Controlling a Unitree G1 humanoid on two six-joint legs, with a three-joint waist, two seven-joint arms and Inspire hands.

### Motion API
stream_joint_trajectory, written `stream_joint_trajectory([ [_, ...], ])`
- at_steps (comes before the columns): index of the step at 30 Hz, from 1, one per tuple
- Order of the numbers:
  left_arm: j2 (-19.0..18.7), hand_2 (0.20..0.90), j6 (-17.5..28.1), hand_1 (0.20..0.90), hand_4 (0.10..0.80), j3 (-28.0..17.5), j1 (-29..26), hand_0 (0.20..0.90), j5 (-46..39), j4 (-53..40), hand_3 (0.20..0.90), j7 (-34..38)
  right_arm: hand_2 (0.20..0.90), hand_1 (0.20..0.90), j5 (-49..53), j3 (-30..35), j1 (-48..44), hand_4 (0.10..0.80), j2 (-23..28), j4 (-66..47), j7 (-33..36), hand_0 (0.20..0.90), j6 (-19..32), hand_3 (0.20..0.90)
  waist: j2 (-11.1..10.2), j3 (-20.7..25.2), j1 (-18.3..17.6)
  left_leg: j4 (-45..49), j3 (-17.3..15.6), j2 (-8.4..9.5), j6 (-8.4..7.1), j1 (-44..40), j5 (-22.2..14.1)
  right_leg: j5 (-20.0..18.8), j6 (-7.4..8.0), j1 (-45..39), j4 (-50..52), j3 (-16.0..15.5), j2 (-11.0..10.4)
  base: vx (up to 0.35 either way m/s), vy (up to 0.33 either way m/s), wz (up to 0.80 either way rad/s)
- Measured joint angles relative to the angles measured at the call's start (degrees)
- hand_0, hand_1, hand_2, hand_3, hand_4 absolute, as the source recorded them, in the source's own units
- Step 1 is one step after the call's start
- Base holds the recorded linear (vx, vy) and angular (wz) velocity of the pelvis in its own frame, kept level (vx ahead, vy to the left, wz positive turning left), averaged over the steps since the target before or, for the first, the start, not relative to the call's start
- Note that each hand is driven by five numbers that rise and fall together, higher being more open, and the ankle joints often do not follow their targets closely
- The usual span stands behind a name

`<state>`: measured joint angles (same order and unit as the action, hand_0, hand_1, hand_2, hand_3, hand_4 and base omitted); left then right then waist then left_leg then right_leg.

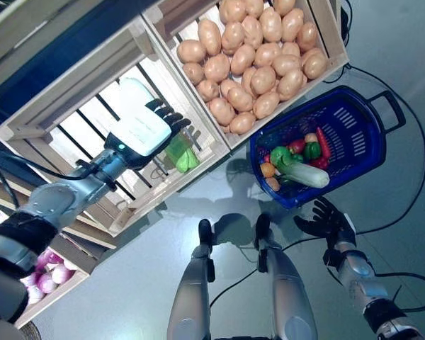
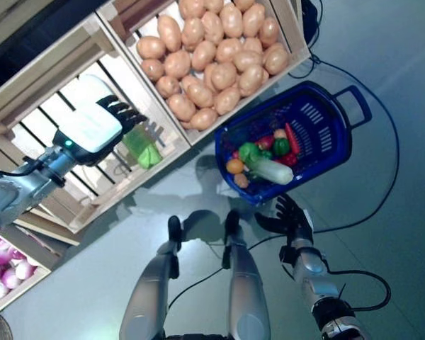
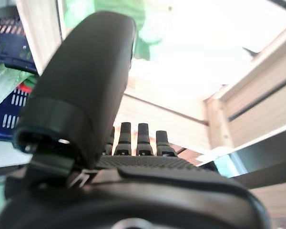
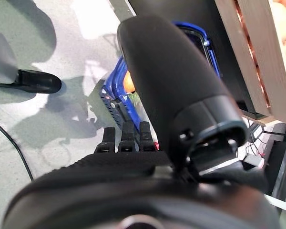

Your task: Put vegetables into the basket

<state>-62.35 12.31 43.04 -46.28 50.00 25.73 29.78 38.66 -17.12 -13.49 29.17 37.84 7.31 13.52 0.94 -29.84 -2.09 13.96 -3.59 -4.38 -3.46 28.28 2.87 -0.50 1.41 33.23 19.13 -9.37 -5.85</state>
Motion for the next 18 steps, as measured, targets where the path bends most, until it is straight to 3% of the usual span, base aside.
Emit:
stream_joint_trajectory([
  [6, 3.61, 0.900, -0.42, 0.900, 0.800, 1.57, -0.67, 0.900, 1.62, 5.72, 0.900, 5.85, 0.900, 0.900, -0.01, -0.25, -0.94, 0.800, 1.12, -2.75, 0.01, 0.900, -0.06, 0.900, -0.74, -0.02, -0.21, 4.28, -0.32, -0.22, 0.33, 5.16, -1.50, -0.06, 0.04, 4.68, 2.15, 1.24, 0.12, -0.051, 0.043, -0.07],
  [12, 3.72, 0.900, -2.89, 0.900, 0.800, 0.81, -0.34, 0.900, 2.02, 9.09, 0.900, 11.06, 0.900, 0.900, -0.06, -0.15, -1.19, 0.800, 1.86, -4.68, 0.00, 0.900, -0.12, 0.900, -2.53, 0.00, -0.27, 7.94, -0.28, -0.52, 0.56, 9.36, -3.02, 0.05, -0.11, 7.81, 3.26, 1.55, 0.59, -0.046, 0.041, -0.03],
  [18, 3.81, 0.900, -4.90, 0.900, 0.800, 0.28, -0.39, 0.900, 2.09, 10.46, 0.900, 11.72, 0.900, 0.900, -0.10, -0.09, -2.69, 0.800, 2.02, -5.15, 0.00, 0.900, -0.68, 0.900, -3.72, -0.01, -0.67, 11.17, -0.47, -0.58, 0.91, 13.15, -4.23, 0.10, -0.05, 11.09, 4.96, 2.19, 0.54, -0.054, 0.033, -0.04],
])
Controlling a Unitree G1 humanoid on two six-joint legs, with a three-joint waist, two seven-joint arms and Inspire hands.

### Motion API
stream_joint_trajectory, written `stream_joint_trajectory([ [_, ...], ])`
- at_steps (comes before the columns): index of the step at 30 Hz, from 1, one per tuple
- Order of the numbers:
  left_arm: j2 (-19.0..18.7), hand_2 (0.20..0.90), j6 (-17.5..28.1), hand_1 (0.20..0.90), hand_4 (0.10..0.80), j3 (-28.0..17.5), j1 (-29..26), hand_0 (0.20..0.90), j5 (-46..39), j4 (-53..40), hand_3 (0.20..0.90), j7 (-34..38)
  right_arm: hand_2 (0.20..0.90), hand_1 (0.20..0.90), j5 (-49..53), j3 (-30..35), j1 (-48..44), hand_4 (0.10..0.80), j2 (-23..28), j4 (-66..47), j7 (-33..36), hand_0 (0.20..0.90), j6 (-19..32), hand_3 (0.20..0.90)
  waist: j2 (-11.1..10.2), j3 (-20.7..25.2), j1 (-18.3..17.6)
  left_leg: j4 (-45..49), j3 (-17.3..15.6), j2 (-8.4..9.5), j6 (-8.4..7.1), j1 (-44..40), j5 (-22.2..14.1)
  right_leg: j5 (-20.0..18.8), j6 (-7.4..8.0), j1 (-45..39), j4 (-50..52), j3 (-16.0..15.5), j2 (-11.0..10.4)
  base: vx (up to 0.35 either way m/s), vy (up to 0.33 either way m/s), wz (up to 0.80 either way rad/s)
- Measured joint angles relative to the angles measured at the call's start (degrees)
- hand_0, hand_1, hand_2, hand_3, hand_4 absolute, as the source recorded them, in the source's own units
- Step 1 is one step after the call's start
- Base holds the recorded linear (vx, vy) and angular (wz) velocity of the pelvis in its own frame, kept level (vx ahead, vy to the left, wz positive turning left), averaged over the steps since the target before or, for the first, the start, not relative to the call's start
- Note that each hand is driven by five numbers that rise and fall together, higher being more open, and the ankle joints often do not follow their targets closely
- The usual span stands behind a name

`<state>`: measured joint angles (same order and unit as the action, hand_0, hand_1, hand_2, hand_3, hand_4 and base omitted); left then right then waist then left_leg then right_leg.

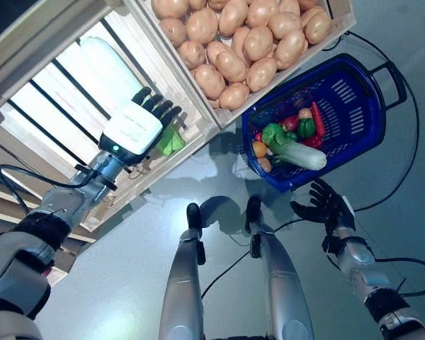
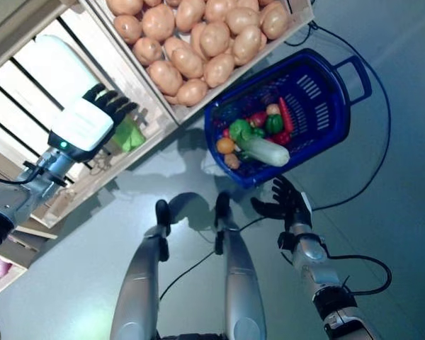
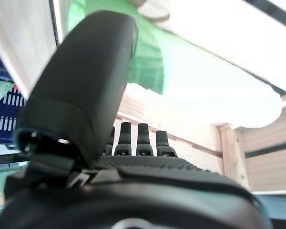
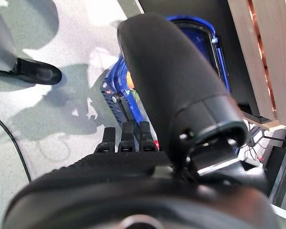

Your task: Put vegetables into the basket

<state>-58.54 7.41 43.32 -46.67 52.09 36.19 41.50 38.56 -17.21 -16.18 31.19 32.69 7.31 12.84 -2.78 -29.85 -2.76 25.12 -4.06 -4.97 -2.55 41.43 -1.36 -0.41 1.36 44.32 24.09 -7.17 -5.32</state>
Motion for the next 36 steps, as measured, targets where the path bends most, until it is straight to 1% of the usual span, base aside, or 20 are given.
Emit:
stream_joint_trajectory([
  [6, 0.77, 0.900, -1.90, 0.900, 0.800, -0.05, 0.00, 0.900, -0.08, 2.05, 0.900, -0.01, 0.900, 0.900, -1.11, -0.04, -1.03, 0.800, 0.01, -1.65, 0.01, 0.900, -0.54, 0.900, -0.26, 0.01, -1.03, 1.62, 0.26, -0.17, 0.29, 2.13, -0.39, -0.08, 0.15, 1.57, 0.65, 0.00, 0.02, -0.021, 0.005, 0.00],
  [10, 1.45, 0.900, -2.84, 0.900, 0.800, -0.99, -0.13, 0.900, -0.06, 3.53, 0.900, 0.09, 0.900, 0.900, -2.24, 0.01, -1.58, 0.800, 0.11, -1.71, 0.01, 0.900, -1.09, 0.900, -0.58, 0.01, -1.20, 2.76, 0.36, -0.39, 0.12, 3.47, -0.94, -0.06, 0.11, 2.68, 1.29, 0.06, 0.09, -0.010, -0.002, 0.00],
  [15, 1.68, 0.900, -3.06, 0.900, 0.800, -0.95, -0.97, 0.900, -0.04, 5.11, 0.900, 2.45, 0.900, 0.900, -2.24, -0.02, -2.30, 0.800, 0.12, -1.73, 0.01, 0.900, -1.30, 0.900, -1.26, 0.01, -1.22, 3.45, 0.38, -0.46, 0.10, 5.34, -0.92, -0.06, 0.08, 4.64, 2.09, 0.10, 0.07, -0.023, 0.007, 0.00],
  [23, 1.91, 0.900, -3.07, 0.900, 0.800, 1.18, -6.06, 0.900, 0.00, 8.40, 0.900, 2.78, 0.900, 0.900, -2.23, -0.08, -4.92, 0.800, 0.21, -1.88, 0.16, 0.900, -1.45, 0.900, -1.77, 0.04, -2.11, 3.71, 0.32, -0.54, 0.01, 7.02, -0.82, -0.10, 0.10, 6.24, 2.18, 0.14, 0.11, -0.009, 0.008, 0.00],
  [25, 1.99, 0.900, -3.13, 0.900, 0.800, 1.26, -6.56, 0.900, 0.03, 9.47, 0.900, 2.94, 0.900, 0.900, -2.23, -0.08, -5.09, 0.800, 0.22, -2.08, 0.17, 0.900, -1.46, 0.900, -1.89, 0.04, -2.43, 3.72, 0.20, -0.57, 0.18, 7.31, -0.78, -0.10, 0.10, 6.55, 2.13, 0.22, 0.14, -0.033, 0.018, -0.02],
  [29, 2.98, 0.900, -3.10, 0.900, 0.800, 2.03, -9.34, 0.900, 0.03, 12.26, 0.900, 3.23, 0.900, 0.900, -2.18, -0.08, -5.40, 0.800, 0.28, -2.06, 0.16, 0.900, -1.45, 0.900, -2.41, 0.01, -2.51, 4.21, 0.06, -0.93, 0.11, 7.68, -1.23, -0.05, 0.00, 6.81, 2.11, 0.33, 0.49, -0.023, -0.016, -0.05],
  [33, 3.19, 0.900, -2.96, 0.900, 0.800, 3.19, -12.09, 0.900, 1.21, 14.39, 0.900, 3.22, 0.900, 0.900, -2.15, -0.09, -5.95, 0.800, 0.36, -2.05, 0.19, 0.900, -1.45, 0.900, -3.13, 0.05, -2.61, 4.33, 0.11, -1.02, 0.08, 8.54, -1.23, -0.05, -0.02, 7.59, 2.11, 0.27, 0.56, -0.006, 0.010, 0.00],
  [36, 3.37, 0.900, -2.99, 0.900, 0.800, 3.69, -12.95, 0.900, 1.65, 14.45, 0.900, 3.22, 0.900, 0.900, -2.15, -0.09, -6.75, 0.800, 0.56, -2.10, 0.21, 0.900, -1.45, 0.900, -3.28, 0.07, -2.67, 4.57, 0.08, -0.98, 0.17, 9.15, -1.30, -0.07, 0.02, 8.11, 2.13, 0.31, 0.51, -0.021, 0.058, 0.01],
])
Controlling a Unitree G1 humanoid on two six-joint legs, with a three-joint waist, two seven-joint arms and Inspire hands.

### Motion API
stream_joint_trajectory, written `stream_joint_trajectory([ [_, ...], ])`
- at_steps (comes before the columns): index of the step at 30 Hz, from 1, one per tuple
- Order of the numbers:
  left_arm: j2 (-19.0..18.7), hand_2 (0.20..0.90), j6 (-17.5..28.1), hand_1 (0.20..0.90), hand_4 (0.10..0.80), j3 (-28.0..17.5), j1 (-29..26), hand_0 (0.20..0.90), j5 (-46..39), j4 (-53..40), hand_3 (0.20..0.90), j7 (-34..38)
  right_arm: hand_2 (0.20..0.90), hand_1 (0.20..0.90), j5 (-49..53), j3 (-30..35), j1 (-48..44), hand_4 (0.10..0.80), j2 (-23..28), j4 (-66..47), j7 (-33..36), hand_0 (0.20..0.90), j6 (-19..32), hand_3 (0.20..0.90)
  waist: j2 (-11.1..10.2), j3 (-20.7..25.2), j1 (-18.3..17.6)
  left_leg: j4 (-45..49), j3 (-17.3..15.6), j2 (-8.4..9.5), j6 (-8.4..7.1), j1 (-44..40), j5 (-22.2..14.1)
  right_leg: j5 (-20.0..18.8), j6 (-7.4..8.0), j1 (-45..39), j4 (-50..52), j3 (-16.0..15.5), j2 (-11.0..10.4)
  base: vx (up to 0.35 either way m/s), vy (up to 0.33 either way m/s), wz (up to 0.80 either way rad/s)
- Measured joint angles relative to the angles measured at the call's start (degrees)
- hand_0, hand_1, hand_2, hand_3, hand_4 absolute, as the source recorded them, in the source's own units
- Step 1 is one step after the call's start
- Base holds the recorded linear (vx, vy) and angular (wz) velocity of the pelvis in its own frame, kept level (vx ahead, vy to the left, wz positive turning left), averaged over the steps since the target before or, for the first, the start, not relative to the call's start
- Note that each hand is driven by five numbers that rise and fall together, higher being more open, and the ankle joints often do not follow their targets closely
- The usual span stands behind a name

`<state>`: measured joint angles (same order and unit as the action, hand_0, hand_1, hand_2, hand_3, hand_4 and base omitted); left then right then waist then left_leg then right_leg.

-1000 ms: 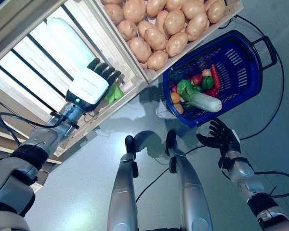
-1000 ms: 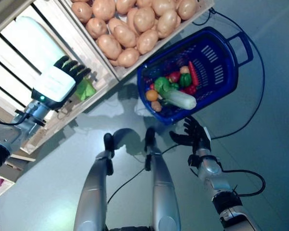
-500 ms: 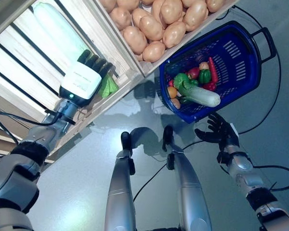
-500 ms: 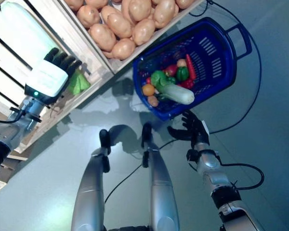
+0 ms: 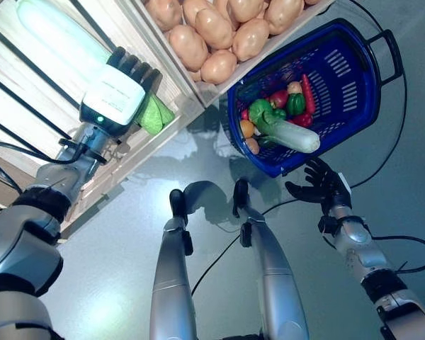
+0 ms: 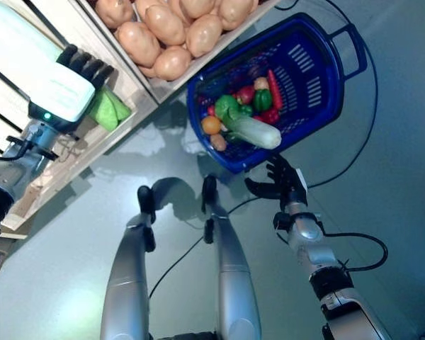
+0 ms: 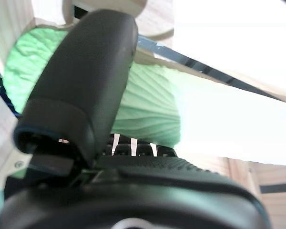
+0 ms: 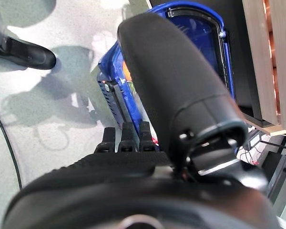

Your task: Put vegetables into the basket

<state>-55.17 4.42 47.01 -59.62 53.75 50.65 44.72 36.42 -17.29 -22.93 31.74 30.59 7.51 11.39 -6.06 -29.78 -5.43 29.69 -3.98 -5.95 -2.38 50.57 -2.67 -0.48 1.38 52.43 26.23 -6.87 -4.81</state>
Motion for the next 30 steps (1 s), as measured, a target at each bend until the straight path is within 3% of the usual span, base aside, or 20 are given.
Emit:
stream_joint_trajectory([
  [2, 0.08, 0.900, 0.00, 0.900, 0.800, 0.23, -0.70, 0.900, 0.04, 0.03, 0.900, 0.11, 0.900, 0.900, -0.01, 0.00, -0.58, 0.800, 0.20, 0.00, 0.00, 0.900, -0.01, 0.900, -0.02, -0.01, 0.04, 0.03, -0.08, 0.04, 0.02, 0.34, 0.00, -0.04, 0.06, 0.39, 0.00, 0.09, -0.02, -0.007, 0.018, -0.01],
  [4, 0.15, 0.764, -0.02, 0.764, 0.709, 0.49, -1.05, 0.764, 0.05, 0.06, 0.764, 0.08, 0.900, 0.900, -0.01, -0.09, -1.10, 0.800, 0.21, -0.06, 0.00, 0.900, -0.01, 0.900, -0.02, -0.01, 0.04, 0.01, -0.09, 0.04, 0.04, 0.34, -0.02, -0.04, 0.06, 0.42, 0.02, 0.11, -0.03, 0.000, 0.000, 0.00],
  [5, 0.18, 0.439, -0.08, 0.439, 0.493, 0.49, -1.10, 0.439, 0.05, 0.05, 0.439, 0.04, 0.900, 0.900, -0.01, -0.08, -1.38, 0.800, 0.27, -0.06, 0.00, 0.900, -0.01, 0.900, -0.02, -0.01, 0.03, -0.06, -0.10, 0.07, 0.04, 0.35, -0.02, -0.03, 0.06, 0.45, -0.01, 0.13, -0.03, 0.000, 0.000, 0.00],
  [6, 0.22, 0.300, -0.18, 0.300, 0.400, 0.49, -1.11, 0.300, 0.05, 0.05, 0.300, 0.03, 0.900, 0.900, -0.01, -0.08, -1.60, 0.800, 0.34, -0.07, 0.00, 0.900, -0.01, 0.900, -0.02, -0.01, 0.05, -0.12, -0.13, 0.08, 0.04, 0.35, -0.02, -0.03, 0.06, 0.49, -0.01, 0.16, -0.05, 0.000, 0.000, 0.00],
  [23, 0.45, 0.300, -0.12, 0.300, 0.400, 0.37, -0.88, 0.300, -0.24, -0.09, 0.300, 0.51, 0.900, 0.900, -0.03, -0.09, -1.58, 0.800, 0.39, -0.09, 0.29, 0.900, -0.02, 0.900, -0.03, -0.01, 0.11, -0.75, -0.59, 0.18, 0.04, -1.33, -0.01, -0.19, -0.20, -0.74, -0.09, 0.40, -0.14, 0.014, 0.004, -0.01],
  [26, 0.49, 0.300, 0.86, 0.300, 0.400, -1.19, 3.01, 0.300, -3.01, -1.95, 0.300, 3.24, 0.900, 0.900, -0.05, -0.84, -0.82, 0.800, 0.25, -0.11, 0.39, 0.900, -0.02, 0.900, -0.06, -0.01, 0.14, -2.61, -1.00, 0.21, -0.08, -5.07, 0.09, -0.19, -0.18, -3.90, -1.11, 0.53, -0.19, 0.073, -0.027, -0.05],
  [30, 0.88, 0.300, 3.46, 0.300, 0.400, -8.51, 10.82, 0.300, -5.21, -8.33, 0.300, 8.94, 0.900, 0.900, -0.07, -0.85, 2.59, 0.800, -1.17, -0.63, 0.44, 0.900, -0.01, 0.900, -0.17, 0.01, 0.38, -7.17, -0.92, 0.29, -0.65, -11.85, 1.14, -0.13, -0.24, -10.13, -3.97, -0.06, -0.03, 0.096, -0.058, 0.03],
])
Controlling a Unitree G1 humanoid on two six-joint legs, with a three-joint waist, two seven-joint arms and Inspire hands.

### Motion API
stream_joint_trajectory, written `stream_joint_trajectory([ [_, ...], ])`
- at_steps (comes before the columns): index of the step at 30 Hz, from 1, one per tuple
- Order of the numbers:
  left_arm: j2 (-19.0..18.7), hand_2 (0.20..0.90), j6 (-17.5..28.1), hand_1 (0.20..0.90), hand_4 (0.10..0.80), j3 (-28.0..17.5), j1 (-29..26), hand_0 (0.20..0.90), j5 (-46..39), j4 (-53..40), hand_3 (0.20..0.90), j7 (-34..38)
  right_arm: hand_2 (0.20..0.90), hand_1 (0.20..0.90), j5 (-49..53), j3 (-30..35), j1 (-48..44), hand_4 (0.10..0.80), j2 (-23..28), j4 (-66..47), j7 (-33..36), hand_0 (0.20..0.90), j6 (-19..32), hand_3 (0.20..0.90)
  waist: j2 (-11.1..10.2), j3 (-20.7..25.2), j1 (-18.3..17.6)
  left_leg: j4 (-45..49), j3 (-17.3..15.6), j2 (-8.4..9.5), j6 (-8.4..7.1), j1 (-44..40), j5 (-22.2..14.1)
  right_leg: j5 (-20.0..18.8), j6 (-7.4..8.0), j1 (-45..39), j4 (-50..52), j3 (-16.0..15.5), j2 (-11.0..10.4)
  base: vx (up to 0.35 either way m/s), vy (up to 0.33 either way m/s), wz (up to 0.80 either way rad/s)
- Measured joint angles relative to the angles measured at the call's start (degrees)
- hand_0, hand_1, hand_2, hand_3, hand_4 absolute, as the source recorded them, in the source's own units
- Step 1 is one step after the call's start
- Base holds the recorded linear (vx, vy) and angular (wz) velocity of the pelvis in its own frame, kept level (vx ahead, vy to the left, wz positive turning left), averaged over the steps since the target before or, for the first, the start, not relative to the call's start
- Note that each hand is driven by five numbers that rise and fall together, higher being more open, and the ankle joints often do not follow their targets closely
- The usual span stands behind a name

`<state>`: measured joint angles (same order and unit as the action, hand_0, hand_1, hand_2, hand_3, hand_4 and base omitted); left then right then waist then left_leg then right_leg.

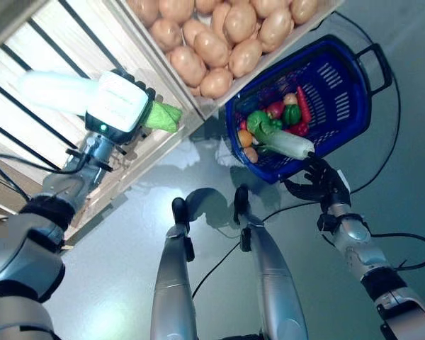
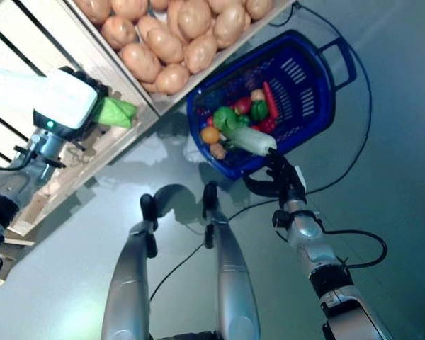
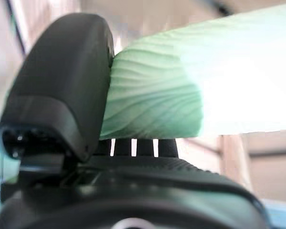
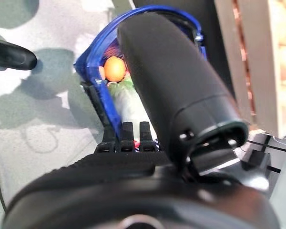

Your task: Put vegetables into the basket

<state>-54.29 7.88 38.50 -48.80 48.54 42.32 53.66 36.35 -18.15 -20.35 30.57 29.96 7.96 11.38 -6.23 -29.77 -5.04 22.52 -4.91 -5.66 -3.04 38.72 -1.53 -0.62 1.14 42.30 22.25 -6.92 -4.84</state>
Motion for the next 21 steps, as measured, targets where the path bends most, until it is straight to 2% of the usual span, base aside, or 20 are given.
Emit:
stream_joint_trajectory([
  [6, 2.19, 0.300, 4.11, 0.300, 0.400, -12.11, 10.57, 0.300, -4.54, -7.90, 0.300, 4.71, 0.900, 0.900, -0.04, 0.07, 5.37, 0.800, -2.80, -0.29, 0.05, 0.900, 0.03, 0.900, 0.00, 0.01, 1.37, -8.11, 0.21, 0.21, -0.60, -11.34, 2.11, -0.03, 0.01, -10.40, -5.19, -1.43, 0.40, 0.110, -0.065, 0.05],
  [8, 5.64, 0.300, 6.17, 0.300, 0.400, -19.40, 16.54, 0.300, -6.79, -11.28, 0.300, 5.09, 0.900, 0.900, -0.06, 0.84, 7.62, 0.800, -5.14, -0.68, 0.10, 0.900, 0.04, 0.900, 0.05, 0.00, 2.16, -12.10, 0.48, -0.09, -0.79, -16.81, 3.02, -0.06, 0.04, -15.42, -7.89, -1.96, 0.73, 0.193, -0.092, 0.06],
  [11, 7.76, 0.300, 8.01, 0.300, 0.400, -23.35, 21.62, 0.300, -9.67, -17.31, 0.300, 5.04, 0.900, 0.900, -0.19, 1.53, 9.78, 0.800, -7.25, -1.15, 0.19, 0.900, 0.03, 0.900, 0.17, 0.02, 3.29, -15.42, 1.23, -0.17, -0.96, -21.06, 3.96, -0.13, 0.13, -19.91, -10.69, -3.30, 1.06, 0.116, -0.050, 0.14],
  [14, 12.76, 0.300, 10.40, 0.300, 0.400, -27.06, 26.39, 0.300, -15.31, -23.73, 0.300, 4.92, 0.900, 0.900, -0.93, 2.47, 10.78, 0.800, -9.33, -1.17, 0.36, 0.900, 0.04, 0.900, 0.44, 0.05, 4.97, -18.81, 1.73, -0.16, -0.90, -24.95, 4.79, -0.34, 0.48, -24.05, -13.55, -4.39, 1.13, 0.158, -0.043, 0.17],
  [15, 15.44, 0.300, 11.42, 0.300, 0.400, -29.10, 28.31, 0.300, -17.30, -25.64, 0.300, 4.65, 0.900, 0.900, -2.73, 2.75, 10.97, 0.800, -9.88, -1.40, 0.39, 0.900, 0.04, 0.900, 0.55, 0.05, 5.43, -19.69, 1.71, -0.09, -0.84, -26.20, 4.91, -0.51, 0.72, -25.40, -14.60, -4.49, 1.14, 0.137, -0.050, 0.09],
  [19, 24.51, 0.300, 16.91, 0.300, 0.400, -34.70, 34.73, 0.300, -33.85, -31.80, 0.300, -2.96, 0.900, 0.900, -6.59, 5.18, 13.13, 0.800, -11.18, -3.70, 0.37, 0.900, 0.01, 0.900, 1.89, 0.29, 6.77, -21.84, 2.80, 0.33, -0.71, -30.14, 5.00, -1.03, 1.46, -30.83, -18.55, -5.87, 1.06, 0.155, -0.084, 0.18],
  [20, 27.58, 0.300, 18.34, 0.300, 0.400, -35.77, 37.06, 0.300, -47.38, -34.26, 0.300, -10.55, 0.900, 0.900, -7.81, 6.52, 14.72, 0.800, -11.25, -4.96, 0.23, 0.900, 0.00, 0.900, 2.74, 0.74, 7.03, -22.88, 3.19, 0.42, -0.71, -31.94, 5.00, -1.13, 1.63, -33.32, -20.20, -6.59, 1.11, 0.117, -0.075, 0.22],
  [21, 29.19, 0.300, 18.50, 0.300, 0.400, -36.97, 38.55, 0.300, -54.93, -35.76, 0.300, -15.45, 0.900, 0.900, -9.20, 7.16, 15.51, 0.800, -11.24, -5.75, 0.06, 0.900, -0.01, 0.900, 3.01, 0.94, 7.60, -23.32, 3.20, 0.43, -0.71, -32.94, 5.00, -1.29, 1.83, -34.60, -21.15, -6.62, 1.23, 0.155, -0.091, 0.24],
])
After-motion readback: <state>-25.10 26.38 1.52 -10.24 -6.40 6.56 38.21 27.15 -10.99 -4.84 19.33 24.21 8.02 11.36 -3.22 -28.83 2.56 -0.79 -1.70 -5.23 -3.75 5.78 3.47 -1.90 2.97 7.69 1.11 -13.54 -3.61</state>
